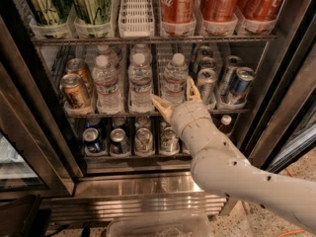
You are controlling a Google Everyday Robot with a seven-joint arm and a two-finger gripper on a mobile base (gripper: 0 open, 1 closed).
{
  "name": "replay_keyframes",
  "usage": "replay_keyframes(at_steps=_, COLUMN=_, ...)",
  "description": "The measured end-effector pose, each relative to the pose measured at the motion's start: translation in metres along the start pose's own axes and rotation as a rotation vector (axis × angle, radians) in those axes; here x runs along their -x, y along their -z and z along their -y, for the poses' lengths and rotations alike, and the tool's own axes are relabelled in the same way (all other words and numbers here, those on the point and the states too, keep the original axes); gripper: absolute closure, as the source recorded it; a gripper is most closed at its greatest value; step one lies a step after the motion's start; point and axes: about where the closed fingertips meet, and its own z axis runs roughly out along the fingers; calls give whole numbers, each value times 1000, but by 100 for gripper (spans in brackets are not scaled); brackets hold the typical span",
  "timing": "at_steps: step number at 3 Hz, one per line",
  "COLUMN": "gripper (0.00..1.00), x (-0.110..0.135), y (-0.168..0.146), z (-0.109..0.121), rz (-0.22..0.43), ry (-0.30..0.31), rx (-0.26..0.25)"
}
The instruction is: Pick water bottle from middle shelf of fridge
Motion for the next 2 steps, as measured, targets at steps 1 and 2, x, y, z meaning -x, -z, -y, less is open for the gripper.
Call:
replay_keyframes(at_steps=1, gripper=27, x=0, y=-7, z=0, rz=9, ry=-1, rx=-8)
replay_keyframes(at_steps=2, gripper=27, x=-3, y=-12, z=4, rz=9, ry=6, rx=-29)
